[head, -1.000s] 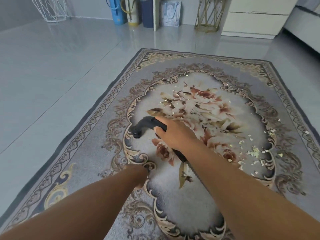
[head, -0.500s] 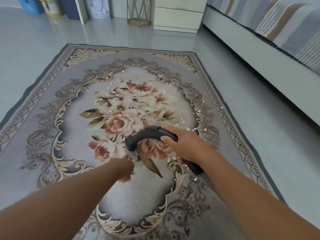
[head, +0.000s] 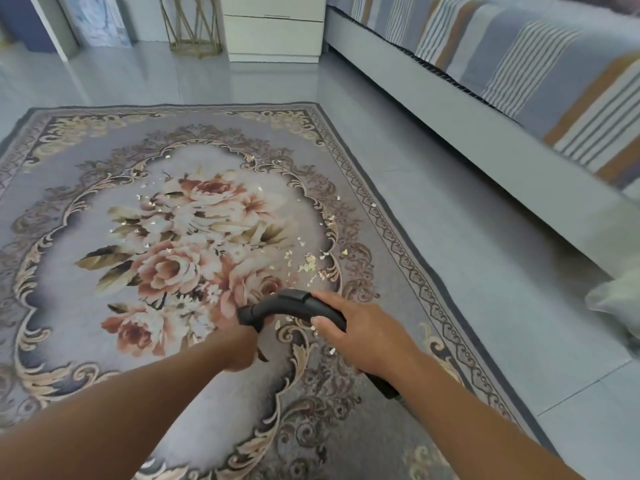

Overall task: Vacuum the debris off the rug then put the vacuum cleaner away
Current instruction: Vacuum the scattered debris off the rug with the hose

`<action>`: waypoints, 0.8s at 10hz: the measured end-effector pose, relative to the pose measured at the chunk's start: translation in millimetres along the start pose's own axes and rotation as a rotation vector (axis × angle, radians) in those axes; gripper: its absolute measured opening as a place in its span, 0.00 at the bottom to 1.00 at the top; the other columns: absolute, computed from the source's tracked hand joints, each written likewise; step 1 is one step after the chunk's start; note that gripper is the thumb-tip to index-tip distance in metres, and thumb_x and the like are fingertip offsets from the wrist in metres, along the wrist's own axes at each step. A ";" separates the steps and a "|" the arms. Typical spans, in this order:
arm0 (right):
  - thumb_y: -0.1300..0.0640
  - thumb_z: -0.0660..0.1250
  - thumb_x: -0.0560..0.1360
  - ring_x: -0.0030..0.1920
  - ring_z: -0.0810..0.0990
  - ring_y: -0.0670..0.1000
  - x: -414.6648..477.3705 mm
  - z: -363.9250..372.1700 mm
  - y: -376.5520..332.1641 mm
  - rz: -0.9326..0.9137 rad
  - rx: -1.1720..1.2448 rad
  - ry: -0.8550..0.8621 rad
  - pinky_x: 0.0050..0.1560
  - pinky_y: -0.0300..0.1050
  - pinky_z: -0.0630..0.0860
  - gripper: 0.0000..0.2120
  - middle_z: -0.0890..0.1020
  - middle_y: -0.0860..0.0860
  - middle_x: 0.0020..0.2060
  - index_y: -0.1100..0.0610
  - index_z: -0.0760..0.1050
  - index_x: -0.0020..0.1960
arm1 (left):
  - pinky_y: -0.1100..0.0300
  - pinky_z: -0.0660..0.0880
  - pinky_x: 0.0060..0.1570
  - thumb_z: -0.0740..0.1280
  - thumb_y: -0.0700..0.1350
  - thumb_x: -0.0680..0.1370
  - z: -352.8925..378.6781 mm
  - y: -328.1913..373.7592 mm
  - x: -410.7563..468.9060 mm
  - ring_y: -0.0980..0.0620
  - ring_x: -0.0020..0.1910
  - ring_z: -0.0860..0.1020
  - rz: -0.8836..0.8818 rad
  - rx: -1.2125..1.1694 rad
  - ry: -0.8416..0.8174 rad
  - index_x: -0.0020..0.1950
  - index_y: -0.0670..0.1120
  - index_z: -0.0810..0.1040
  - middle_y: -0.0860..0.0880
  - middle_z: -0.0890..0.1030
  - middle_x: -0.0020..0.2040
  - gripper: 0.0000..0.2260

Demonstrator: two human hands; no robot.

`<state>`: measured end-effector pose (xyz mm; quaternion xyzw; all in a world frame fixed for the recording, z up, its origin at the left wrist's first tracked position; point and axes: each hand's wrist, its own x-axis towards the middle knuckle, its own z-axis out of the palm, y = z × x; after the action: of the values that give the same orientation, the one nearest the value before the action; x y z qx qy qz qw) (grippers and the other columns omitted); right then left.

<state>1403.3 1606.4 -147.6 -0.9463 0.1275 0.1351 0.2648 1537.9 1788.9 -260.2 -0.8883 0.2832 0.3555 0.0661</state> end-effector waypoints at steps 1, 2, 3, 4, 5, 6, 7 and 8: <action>0.37 0.53 0.79 0.45 0.81 0.53 -3.3 -7.5 8.7 0.022 0.014 0.042 0.48 0.51 0.80 0.23 0.81 0.49 0.50 0.32 0.55 0.74 | 0.64 0.74 0.35 0.62 0.43 0.79 -23.7 8.9 -15.6 0.52 0.39 0.79 0.035 -0.083 0.006 0.48 0.42 0.78 0.48 0.80 0.41 0.07; 0.36 0.53 0.79 0.42 0.81 0.52 5.6 -19.5 16.2 0.056 0.052 0.145 0.46 0.51 0.80 0.24 0.82 0.49 0.48 0.32 0.54 0.74 | 0.56 0.74 0.41 0.63 0.53 0.79 -39.9 9.1 -11.5 0.48 0.40 0.76 -0.058 -0.294 0.063 0.61 0.39 0.75 0.44 0.79 0.44 0.20; 0.37 0.52 0.80 0.40 0.82 0.53 24.4 -34.3 21.8 0.109 0.060 0.227 0.46 0.51 0.81 0.23 0.81 0.49 0.46 0.34 0.55 0.74 | 0.56 0.70 0.45 0.61 0.52 0.79 -38.0 11.4 -1.2 0.46 0.48 0.76 -0.012 0.020 0.137 0.67 0.45 0.73 0.47 0.77 0.43 0.19; 0.38 0.52 0.80 0.42 0.83 0.55 47.2 -41.5 27.8 0.165 0.046 0.272 0.46 0.53 0.82 0.23 0.82 0.51 0.51 0.34 0.55 0.74 | 0.52 0.64 0.54 0.58 0.50 0.80 -33.1 27.8 10.2 0.40 0.68 0.68 -0.061 -0.033 0.210 0.70 0.49 0.71 0.42 0.71 0.69 0.19; 0.38 0.52 0.79 0.49 0.83 0.57 72.5 -44.3 32.1 0.213 0.036 0.281 0.52 0.54 0.79 0.24 0.80 0.52 0.59 0.36 0.56 0.75 | 0.54 0.67 0.54 0.57 0.44 0.80 -21.5 42.7 28.7 0.43 0.64 0.72 -0.001 -0.091 0.267 0.75 0.47 0.63 0.41 0.70 0.69 0.21; 0.38 0.52 0.79 0.59 0.78 0.57 94.3 -47.6 32.1 0.230 0.023 0.312 0.59 0.54 0.76 0.25 0.77 0.52 0.65 0.38 0.57 0.75 | 0.53 0.76 0.48 0.56 0.40 0.79 -10.1 44.6 41.2 0.44 0.52 0.79 -0.002 -0.031 0.221 0.72 0.42 0.63 0.42 0.77 0.62 0.21; 0.38 0.53 0.79 0.54 0.80 0.56 94.4 -44.8 30.1 0.212 0.013 0.314 0.57 0.54 0.77 0.24 0.78 0.52 0.62 0.38 0.58 0.75 | 0.54 0.75 0.45 0.58 0.39 0.77 -4.5 36.0 38.2 0.49 0.45 0.79 -0.035 -0.015 0.140 0.58 0.45 0.75 0.50 0.81 0.52 0.12; 0.38 0.53 0.79 0.47 0.83 0.57 86.9 -43.4 32.0 0.204 0.015 0.302 0.53 0.54 0.79 0.24 0.79 0.51 0.60 0.38 0.59 0.74 | 0.51 0.78 0.49 0.57 0.40 0.77 -4.3 25.4 41.0 0.52 0.44 0.78 -0.056 -0.036 0.177 0.50 0.49 0.75 0.54 0.76 0.40 0.09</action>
<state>1482.4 1541.9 -154.8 -0.9360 0.2620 0.0164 0.2345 1550.6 1747.7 -282.4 -0.9248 0.2563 0.2789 0.0346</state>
